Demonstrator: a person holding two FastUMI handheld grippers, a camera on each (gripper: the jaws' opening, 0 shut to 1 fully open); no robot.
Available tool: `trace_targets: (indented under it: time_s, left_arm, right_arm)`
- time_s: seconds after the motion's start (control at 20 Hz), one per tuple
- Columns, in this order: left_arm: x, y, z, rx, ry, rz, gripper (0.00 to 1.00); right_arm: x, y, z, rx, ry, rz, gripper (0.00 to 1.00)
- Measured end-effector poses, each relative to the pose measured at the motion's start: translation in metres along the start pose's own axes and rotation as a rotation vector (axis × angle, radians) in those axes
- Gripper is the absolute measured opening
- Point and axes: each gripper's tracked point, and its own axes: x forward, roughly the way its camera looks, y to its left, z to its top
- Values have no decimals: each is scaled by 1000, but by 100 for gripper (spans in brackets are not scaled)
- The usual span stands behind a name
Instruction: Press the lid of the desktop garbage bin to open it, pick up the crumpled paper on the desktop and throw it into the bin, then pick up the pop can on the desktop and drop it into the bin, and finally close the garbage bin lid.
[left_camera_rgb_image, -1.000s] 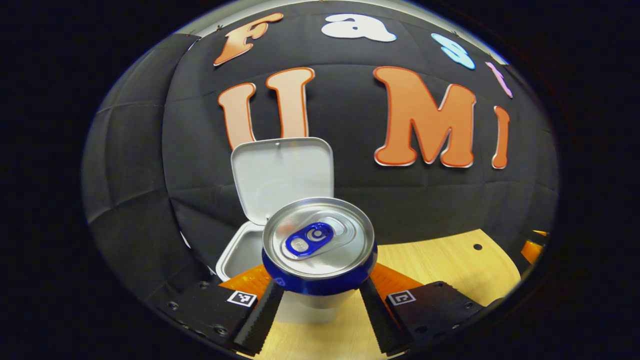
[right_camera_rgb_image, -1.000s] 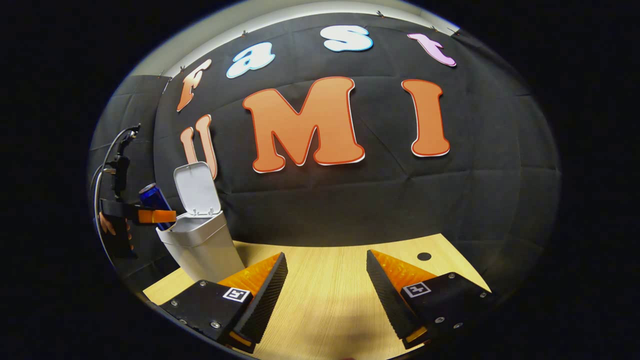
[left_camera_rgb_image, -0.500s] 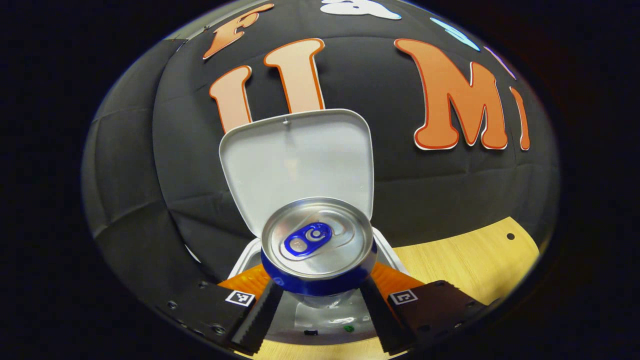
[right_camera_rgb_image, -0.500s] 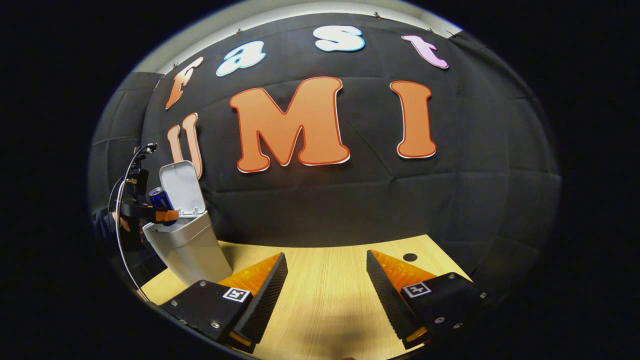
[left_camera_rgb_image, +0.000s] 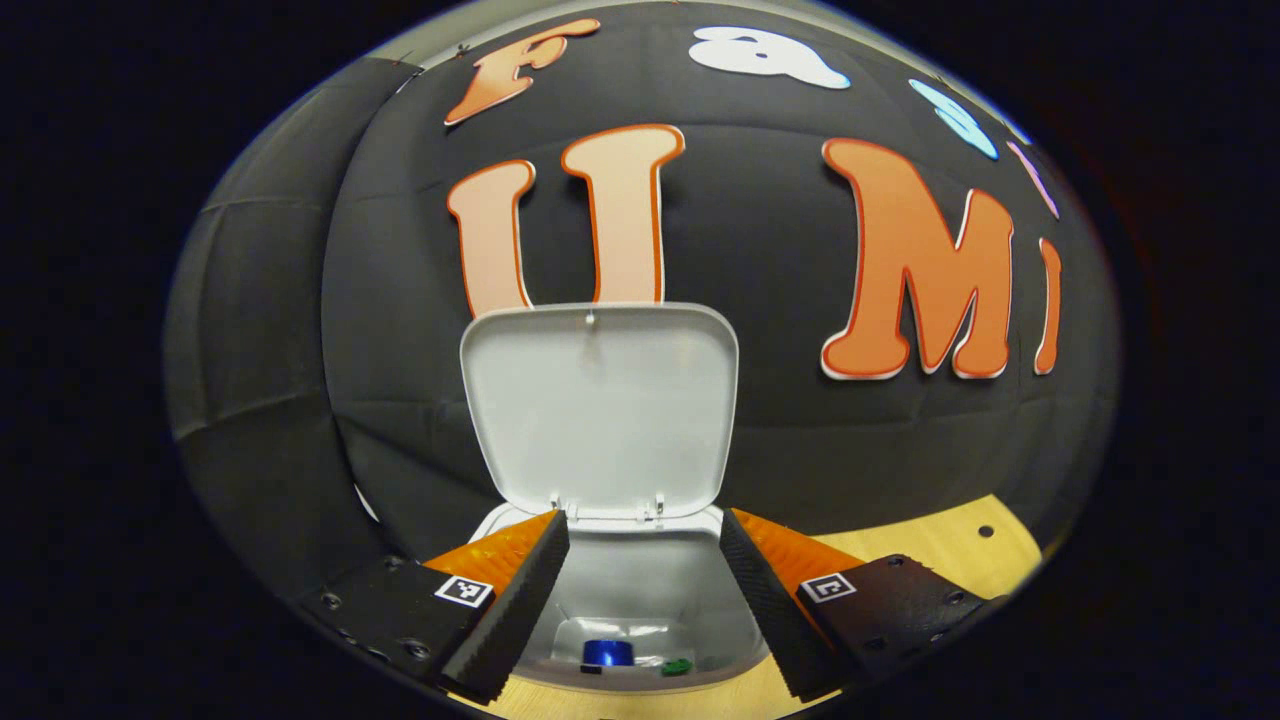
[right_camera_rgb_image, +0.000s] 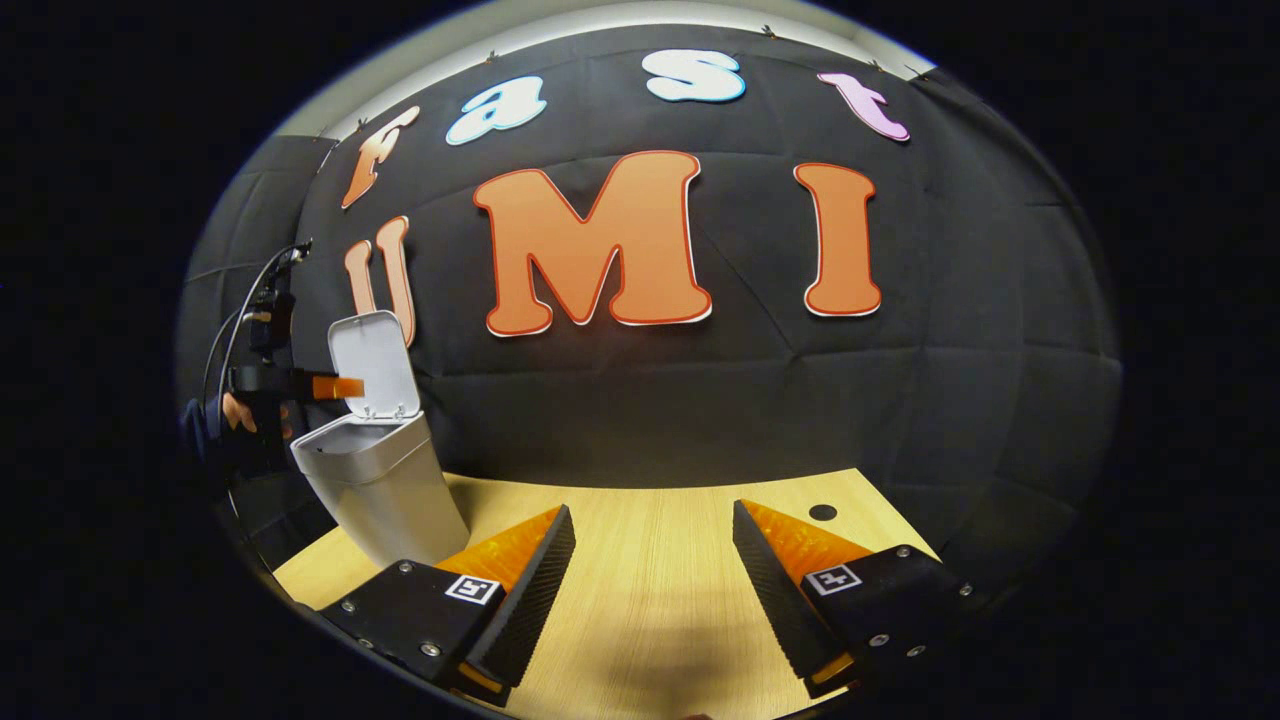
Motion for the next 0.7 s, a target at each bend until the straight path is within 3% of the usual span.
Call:
trace_targets:
  time_s: [0.15,0.2,0.4,0.55,0.7]
  left_arm:
    - [-4,2,48,-13,-70,-13,99]
    - [-3,4,69,-17,-99,-8,95]
    - [18,11,126,-22,-139,-8,95]
    - [42,15,148,-35,-134,-15,95]
    - [74,23,141,19,-87,-6,95]
  right_arm:
    - [1,4,1,6,-5,14,95]
    - [1,6,2,8,-6,17,95]
    - [6,8,11,10,-21,23,95]
    - [10,6,21,18,-44,13,95]
    - [14,-2,21,1,-49,-9,95]
